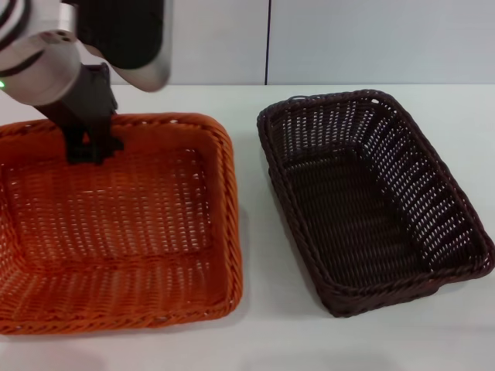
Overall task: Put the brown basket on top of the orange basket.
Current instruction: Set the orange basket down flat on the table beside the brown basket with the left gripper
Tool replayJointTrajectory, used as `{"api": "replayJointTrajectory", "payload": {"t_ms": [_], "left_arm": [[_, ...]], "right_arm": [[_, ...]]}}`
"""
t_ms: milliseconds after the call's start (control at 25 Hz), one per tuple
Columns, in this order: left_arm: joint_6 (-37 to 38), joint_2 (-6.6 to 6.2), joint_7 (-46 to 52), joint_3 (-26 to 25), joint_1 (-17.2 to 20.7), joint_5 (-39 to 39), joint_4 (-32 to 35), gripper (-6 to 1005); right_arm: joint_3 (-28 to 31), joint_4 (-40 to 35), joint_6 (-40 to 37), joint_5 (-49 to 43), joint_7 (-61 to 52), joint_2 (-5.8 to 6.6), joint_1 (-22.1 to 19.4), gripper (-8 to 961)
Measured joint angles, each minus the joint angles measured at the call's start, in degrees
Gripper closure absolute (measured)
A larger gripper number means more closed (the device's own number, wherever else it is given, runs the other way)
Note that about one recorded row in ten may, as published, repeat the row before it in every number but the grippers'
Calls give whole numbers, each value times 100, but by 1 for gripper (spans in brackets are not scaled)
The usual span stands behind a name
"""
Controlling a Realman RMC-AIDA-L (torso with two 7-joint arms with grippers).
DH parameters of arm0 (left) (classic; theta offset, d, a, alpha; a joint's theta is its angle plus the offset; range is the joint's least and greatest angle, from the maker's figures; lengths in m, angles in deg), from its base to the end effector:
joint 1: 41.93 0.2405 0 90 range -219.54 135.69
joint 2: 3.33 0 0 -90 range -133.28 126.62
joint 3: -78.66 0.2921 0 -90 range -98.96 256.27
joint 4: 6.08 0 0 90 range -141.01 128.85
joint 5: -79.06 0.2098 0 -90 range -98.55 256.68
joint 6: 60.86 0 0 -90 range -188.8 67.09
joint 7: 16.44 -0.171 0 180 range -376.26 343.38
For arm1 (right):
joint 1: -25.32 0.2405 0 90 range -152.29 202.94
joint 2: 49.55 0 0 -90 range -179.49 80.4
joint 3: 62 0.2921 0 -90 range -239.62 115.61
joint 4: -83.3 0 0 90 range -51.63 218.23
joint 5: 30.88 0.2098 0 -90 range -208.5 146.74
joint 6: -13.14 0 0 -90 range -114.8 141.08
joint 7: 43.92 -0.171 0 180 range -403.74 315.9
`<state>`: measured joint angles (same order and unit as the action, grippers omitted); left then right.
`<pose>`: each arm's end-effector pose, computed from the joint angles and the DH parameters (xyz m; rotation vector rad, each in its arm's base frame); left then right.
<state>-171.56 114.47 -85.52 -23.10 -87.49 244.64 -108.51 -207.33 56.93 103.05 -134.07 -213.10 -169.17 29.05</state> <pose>-0.1228 0.3874 0.0465 -2.5325 0.3058 0.9607 0.3827 0.2353 0.0023 -1.0993 0.4825 0.6449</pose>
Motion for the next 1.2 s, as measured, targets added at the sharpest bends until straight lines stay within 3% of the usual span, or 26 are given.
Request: {"api": "replayJointTrajectory", "payload": {"t_ms": [360,1200], "left_arm": [[104,42,105,303,-199,-4,257,865],[319,64,211,405,-361,-35,551,864]], "right_arm": [[-5,28,10,0,0,0,-21,274],[-22,62,9,1,0,0,-56,274]]}}
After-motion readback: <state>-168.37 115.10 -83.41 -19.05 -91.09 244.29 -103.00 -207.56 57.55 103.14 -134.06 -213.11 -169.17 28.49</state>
